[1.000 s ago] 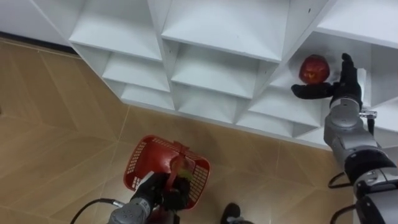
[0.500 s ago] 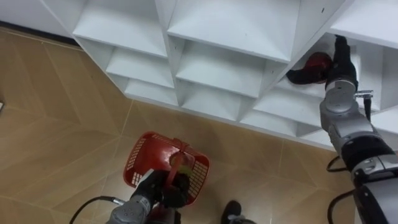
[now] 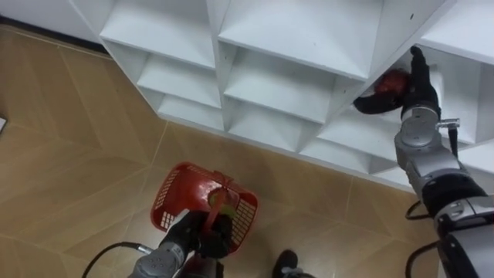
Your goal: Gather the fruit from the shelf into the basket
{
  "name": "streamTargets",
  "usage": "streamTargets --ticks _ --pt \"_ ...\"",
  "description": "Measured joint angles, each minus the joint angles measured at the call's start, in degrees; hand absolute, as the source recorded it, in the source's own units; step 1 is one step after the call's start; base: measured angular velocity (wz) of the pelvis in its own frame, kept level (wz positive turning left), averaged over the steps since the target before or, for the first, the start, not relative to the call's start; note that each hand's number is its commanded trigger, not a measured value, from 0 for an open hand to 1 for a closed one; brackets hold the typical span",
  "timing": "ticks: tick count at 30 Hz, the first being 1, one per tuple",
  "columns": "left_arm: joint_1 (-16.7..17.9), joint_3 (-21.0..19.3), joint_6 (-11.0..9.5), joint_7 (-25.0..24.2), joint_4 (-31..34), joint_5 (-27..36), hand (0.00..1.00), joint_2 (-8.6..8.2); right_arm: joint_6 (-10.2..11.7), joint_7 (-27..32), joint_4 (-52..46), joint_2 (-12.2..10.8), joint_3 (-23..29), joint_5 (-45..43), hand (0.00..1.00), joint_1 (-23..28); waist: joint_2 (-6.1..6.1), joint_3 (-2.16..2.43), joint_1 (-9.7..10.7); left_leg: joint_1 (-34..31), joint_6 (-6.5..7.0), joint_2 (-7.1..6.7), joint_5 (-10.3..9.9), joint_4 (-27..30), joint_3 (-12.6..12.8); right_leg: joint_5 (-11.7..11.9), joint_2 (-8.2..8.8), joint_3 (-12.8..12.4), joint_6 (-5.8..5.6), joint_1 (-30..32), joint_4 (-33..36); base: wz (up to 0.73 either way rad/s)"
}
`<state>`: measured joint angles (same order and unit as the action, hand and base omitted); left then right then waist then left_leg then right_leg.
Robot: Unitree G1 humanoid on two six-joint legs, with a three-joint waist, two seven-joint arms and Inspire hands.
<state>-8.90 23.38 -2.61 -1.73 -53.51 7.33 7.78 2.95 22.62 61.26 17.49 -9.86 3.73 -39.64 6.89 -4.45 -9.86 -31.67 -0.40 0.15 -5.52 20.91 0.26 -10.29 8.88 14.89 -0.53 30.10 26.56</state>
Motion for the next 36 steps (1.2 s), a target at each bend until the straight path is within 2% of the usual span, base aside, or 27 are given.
streamTargets --ticks 6,7,8,9,14,17,20,36 --pt "0.9 0.0 0.0 0.1 1.7 0.0 1.0 0.0 1.5 0.5 0.2 0.2 -0.1 0.2 0.0 0.2 0.01 0.01 0.2 -0.7 -0.03 0.0 0.0 -0.2 -0.1 0.0 -0.04 -0.1 -0.01 0.9 0.0 0.0" --pt "1.1 0.0 0.0 0.1 2.0 0.0 1.0 -0.07 1.6 0.4 0.2 0.2 -0.1 0.2 0.09 0.2 -0.01 0.02 0.3 -0.7 -0.03 0.0 0.0 -0.2 0.0 0.0 -0.05 -0.1 -0.01 0.9 0.0 0.0" --pt "1.3 0.0 0.0 0.1 2.3 0.0 1.0 -0.1 1.6 0.4 0.2 0.2 -0.1 0.2 0.71 0.2 0.0 0.02 0.3 -0.7 -0.03 0.01 0.0 -0.2 -0.1 0.0 -0.06 -0.1 -0.01 0.9 0.0 0.0" --pt "1.3 0.0 0.0 0.1 2.4 0.0 1.0 -0.1 1.6 0.4 0.2 0.2 0.0 0.2 1.0 0.2 0.0 0.02 0.3 -0.7 -0.03 0.0 0.0 -0.2 0.0 0.0 -0.05 -0.1 -0.01 0.9 0.0 0.0" --pt "1.5 0.4 0.0 0.4 2.9 0.0 1.0 -0.02 2.0 1.1 0.3 0.2 -0.1 -0.2 1.0 0.2 -0.03 0.03 0.3 -0.8 -0.03 0.0 0.0 -0.2 -0.1 0.0 -0.08 0.0 0.01 0.9 -0.1 0.0" --pt "1.5 0.8 0.0 0.9 2.9 0.0 1.0 -0.02 2.0 2.5 0.3 1.4 0.0 -0.3 1.0 0.2 -0.08 0.06 0.3 -0.8 -0.04 0.05 0.0 -0.2 -0.1 0.0 -0.14 -0.1 0.02 0.9 -0.1 0.0" --pt "1.5 1.1 0.1 1.2 2.9 0.0 1.0 -0.12 2.0 3.3 0.3 1.6 0.0 -0.9 1.0 0.3 -0.18 0.11 0.3 -0.8 -0.05 0.12 0.0 -0.2 0.0 0.0 -0.2 -0.1 0.03 1.0 -0.1 0.0" --pt "1.2 1.6 0.1 1.2 2.9 0.0 1.0 -0.18 2.2 1.8 0.5 0.7 -0.1 -1.5 1.0 0.3 -0.31 0.17 0.0 -0.5 -0.3 0.19 0.3 -0.1 -0.4 0.2 -0.34 0.1 0.29 0.6 0.1 0.0"
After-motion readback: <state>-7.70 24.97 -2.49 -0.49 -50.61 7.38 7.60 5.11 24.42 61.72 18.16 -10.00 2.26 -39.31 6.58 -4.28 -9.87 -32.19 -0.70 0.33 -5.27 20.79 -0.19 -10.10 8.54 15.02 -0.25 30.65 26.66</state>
